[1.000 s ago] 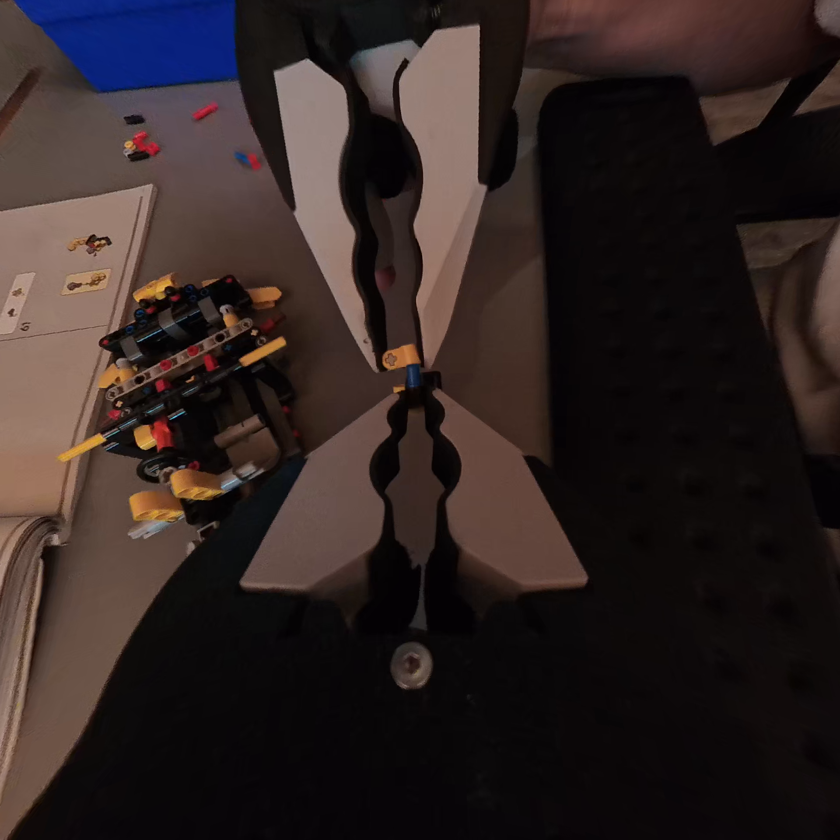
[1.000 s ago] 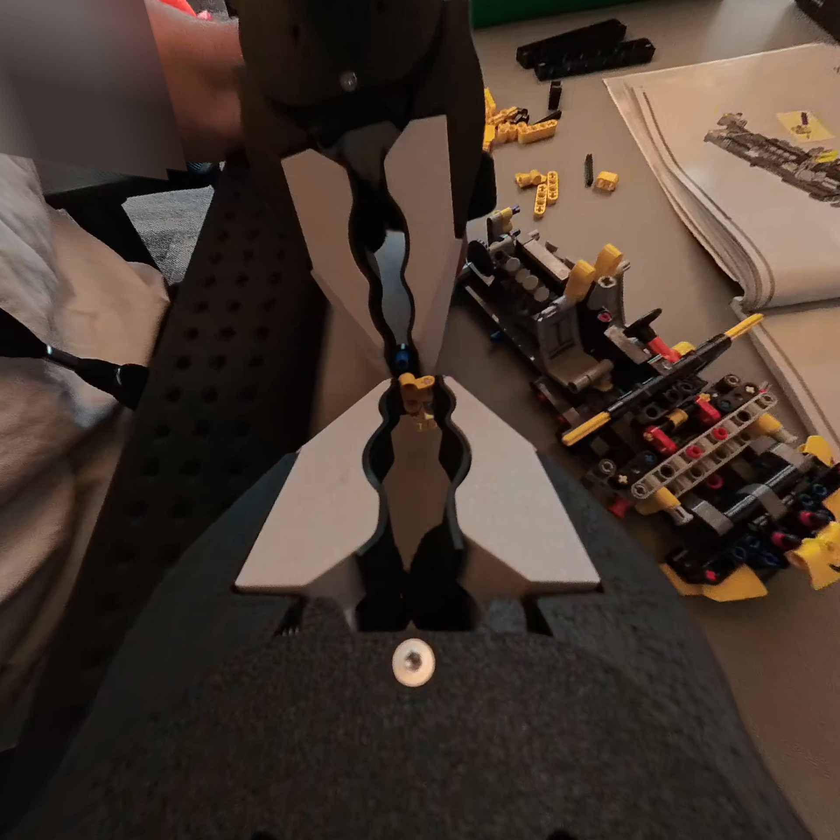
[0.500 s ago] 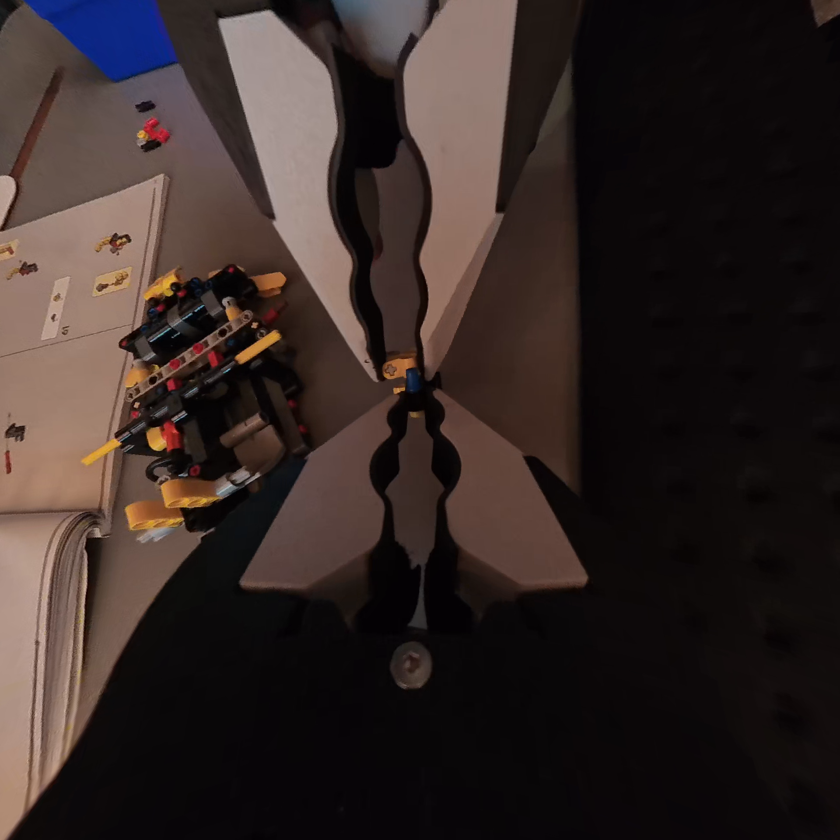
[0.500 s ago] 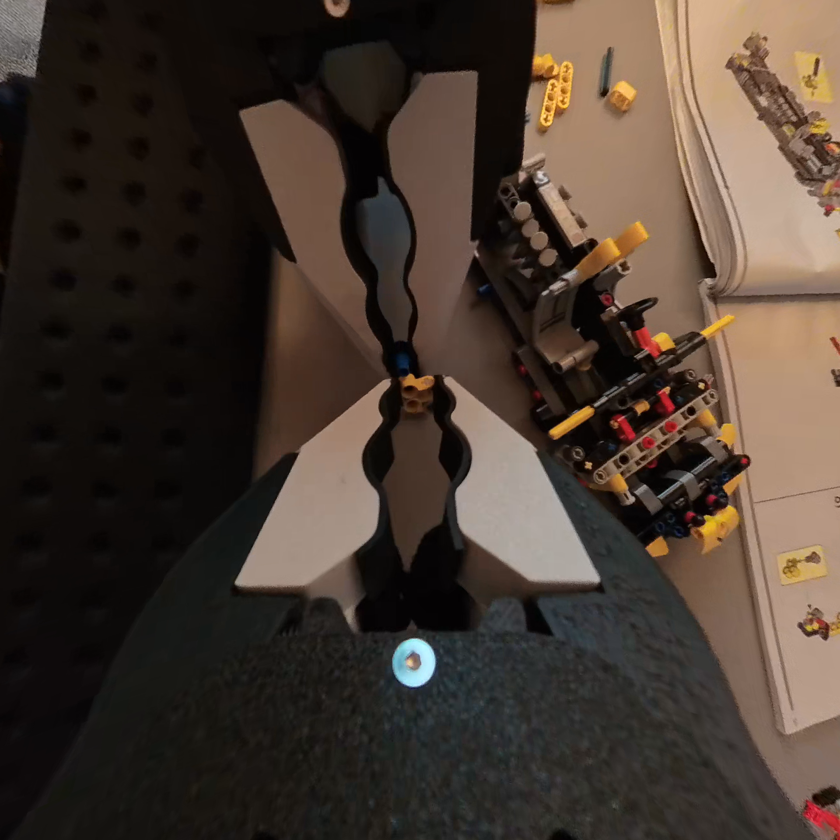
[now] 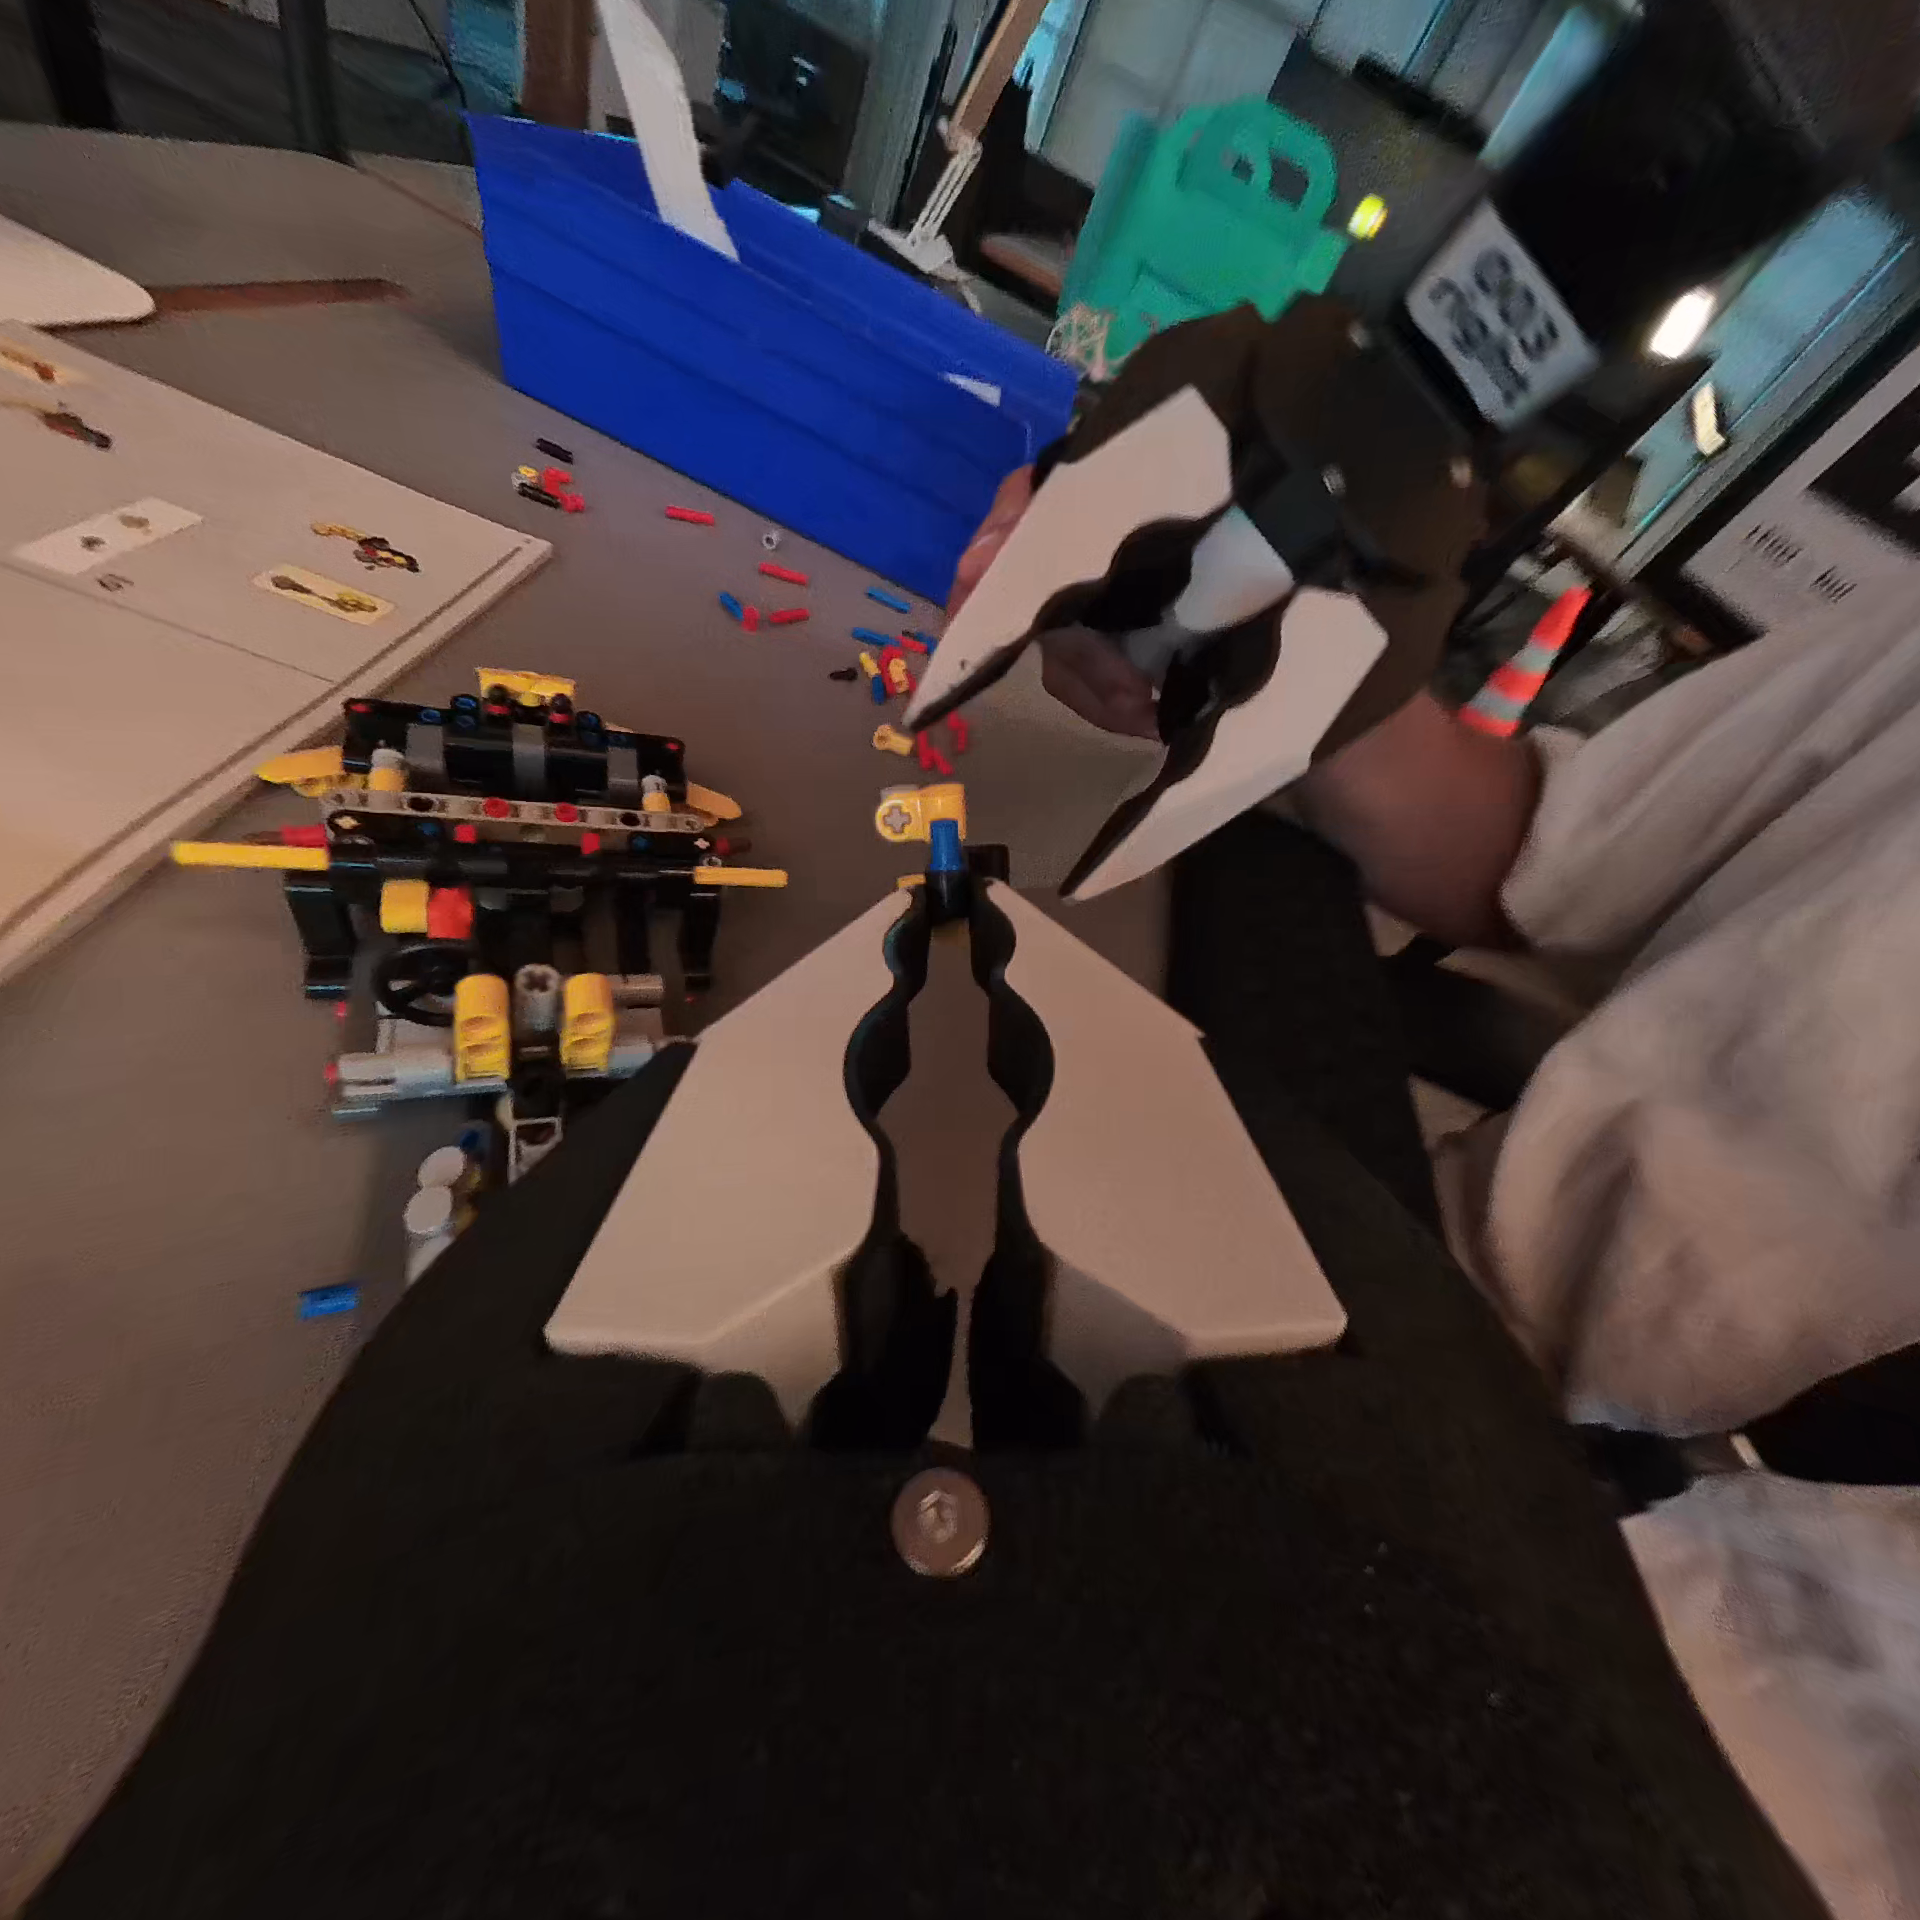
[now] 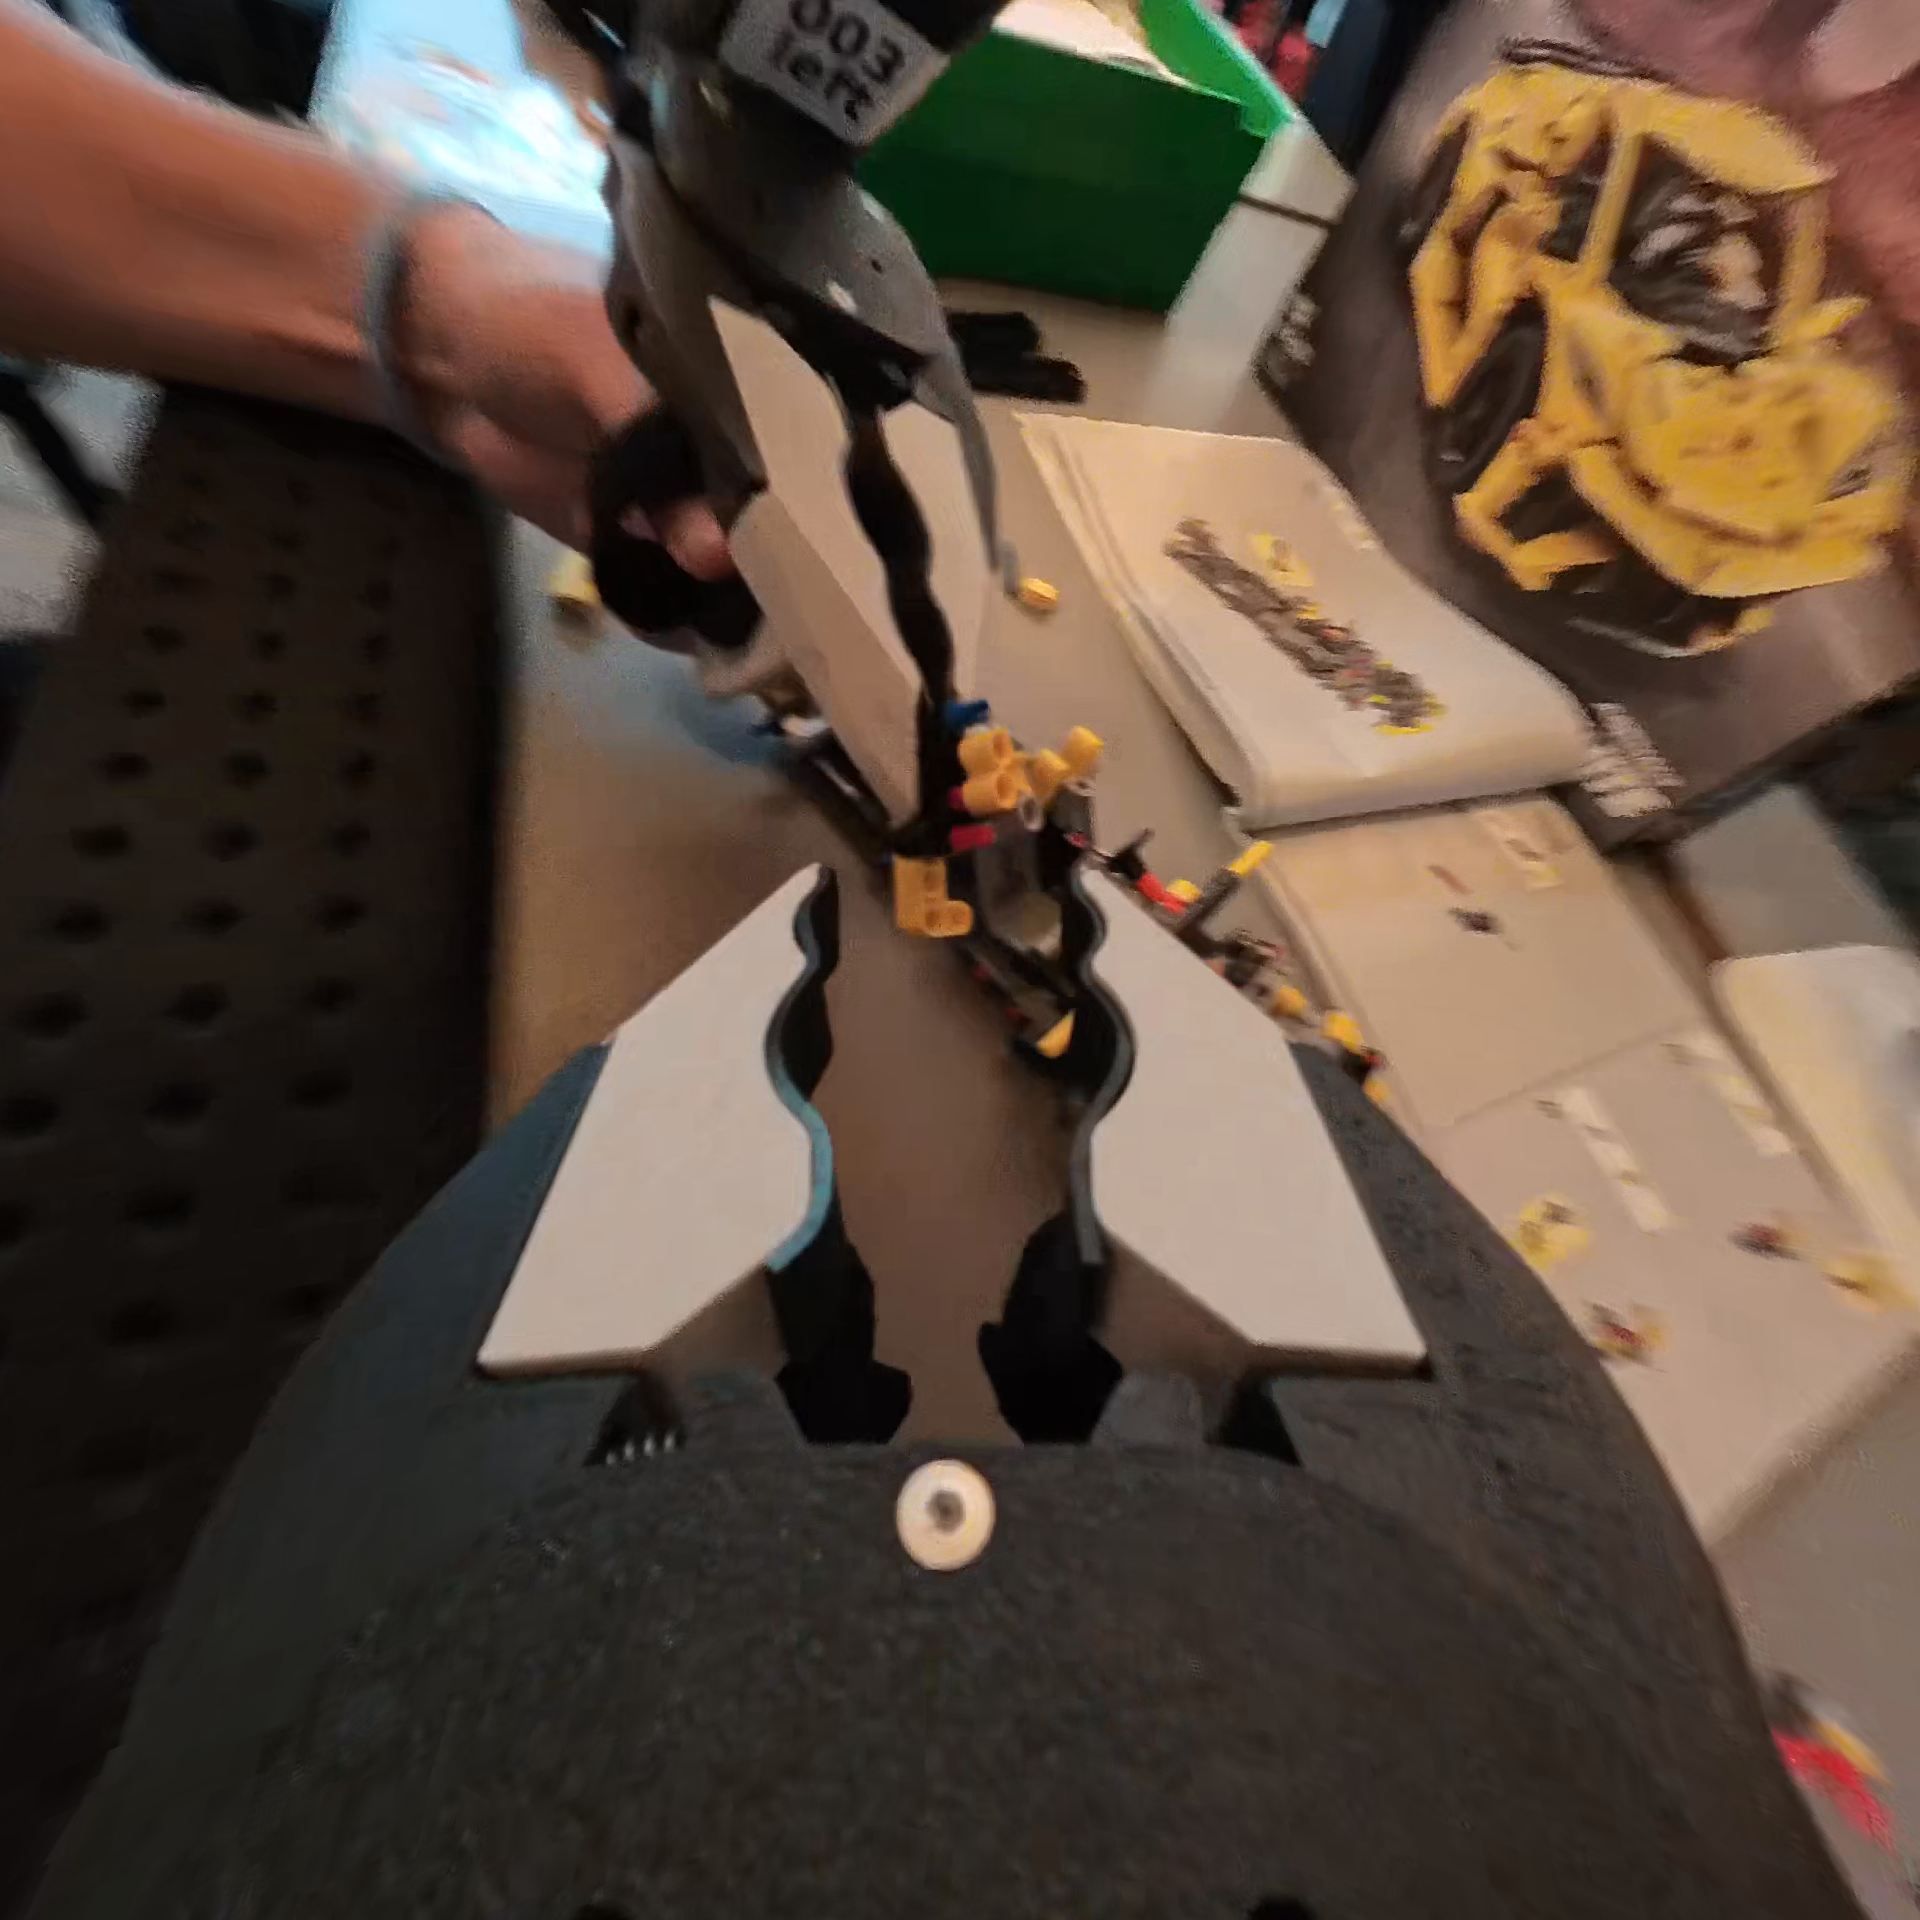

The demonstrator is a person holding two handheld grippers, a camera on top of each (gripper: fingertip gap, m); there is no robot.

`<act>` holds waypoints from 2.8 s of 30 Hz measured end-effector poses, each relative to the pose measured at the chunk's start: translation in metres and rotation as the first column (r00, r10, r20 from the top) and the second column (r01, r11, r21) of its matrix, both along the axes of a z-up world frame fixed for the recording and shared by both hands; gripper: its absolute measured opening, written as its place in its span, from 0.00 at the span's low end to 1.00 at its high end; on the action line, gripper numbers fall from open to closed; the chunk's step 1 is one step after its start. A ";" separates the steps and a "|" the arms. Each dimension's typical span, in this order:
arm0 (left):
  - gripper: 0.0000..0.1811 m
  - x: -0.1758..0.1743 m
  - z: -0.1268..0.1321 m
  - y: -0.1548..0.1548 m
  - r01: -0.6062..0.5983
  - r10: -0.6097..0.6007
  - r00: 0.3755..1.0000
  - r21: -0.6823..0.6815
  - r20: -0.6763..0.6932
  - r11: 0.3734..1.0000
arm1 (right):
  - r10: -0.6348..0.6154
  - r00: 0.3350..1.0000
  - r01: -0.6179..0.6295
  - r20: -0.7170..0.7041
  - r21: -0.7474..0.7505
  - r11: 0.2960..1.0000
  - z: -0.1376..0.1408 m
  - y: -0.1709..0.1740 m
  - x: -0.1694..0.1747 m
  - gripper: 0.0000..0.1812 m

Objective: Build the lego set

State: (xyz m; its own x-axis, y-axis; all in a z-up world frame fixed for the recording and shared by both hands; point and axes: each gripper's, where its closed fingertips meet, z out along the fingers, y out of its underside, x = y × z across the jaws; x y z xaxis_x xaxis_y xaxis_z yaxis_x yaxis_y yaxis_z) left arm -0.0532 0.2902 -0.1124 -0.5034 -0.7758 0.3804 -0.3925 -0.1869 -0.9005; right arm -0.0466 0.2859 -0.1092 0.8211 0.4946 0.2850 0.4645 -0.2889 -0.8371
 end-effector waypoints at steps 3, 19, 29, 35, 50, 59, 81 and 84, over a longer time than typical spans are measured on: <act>0.04 0.002 0.001 -0.002 0.002 -0.007 0.999 -0.115 -0.041 0.993 | -0.097 0.973 0.083 0.209 0.076 0.994 0.007 0.007 -0.001 0.27; 0.04 0.000 0.005 -0.006 -0.016 0.005 0.999 -0.210 -0.053 0.978 | -0.158 0.886 0.121 0.437 0.111 0.986 -0.006 0.026 -0.009 0.15; 0.04 0.000 -0.002 -0.010 0.004 -0.020 0.996 -0.199 -0.082 0.980 | -0.139 0.884 0.084 0.447 0.140 0.987 -0.012 0.022 -0.009 0.15; 0.04 0.001 -0.005 -0.013 0.011 -0.027 0.996 -0.171 -0.089 0.985 | -0.127 0.869 0.060 0.478 0.152 0.987 -0.015 0.019 -0.008 0.15; 0.04 -0.001 0.054 0.030 -0.463 0.249 0.804 0.305 0.540 0.833 | -0.094 0.698 0.150 -0.710 0.016 0.989 0.041 0.019 0.003 0.31; 0.04 -0.010 0.063 0.002 -0.543 0.053 0.697 0.479 0.715 0.690 | 0.043 0.121 -0.282 -0.992 0.008 0.959 0.064 0.011 -0.028 0.21; 0.05 0.009 0.034 0.010 -0.515 0.124 0.812 0.600 0.570 0.612 | -0.083 0.267 -0.173 -0.960 -0.133 0.976 0.034 0.022 -0.013 0.13; 0.10 0.009 0.022 0.016 -0.482 0.144 0.845 0.618 0.515 0.621 | -0.133 0.325 -0.131 -0.936 -0.184 0.974 0.023 0.022 -0.003 0.13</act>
State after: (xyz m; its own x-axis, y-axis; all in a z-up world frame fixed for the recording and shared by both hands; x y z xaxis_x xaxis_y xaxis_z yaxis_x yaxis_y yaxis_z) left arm -0.0446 0.3058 -0.0907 -0.1392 -0.8471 -0.5128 -0.0337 0.5216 -0.8525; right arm -0.0494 0.3078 -0.0858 0.4690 0.4246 -0.7745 -0.5956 -0.4954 -0.6323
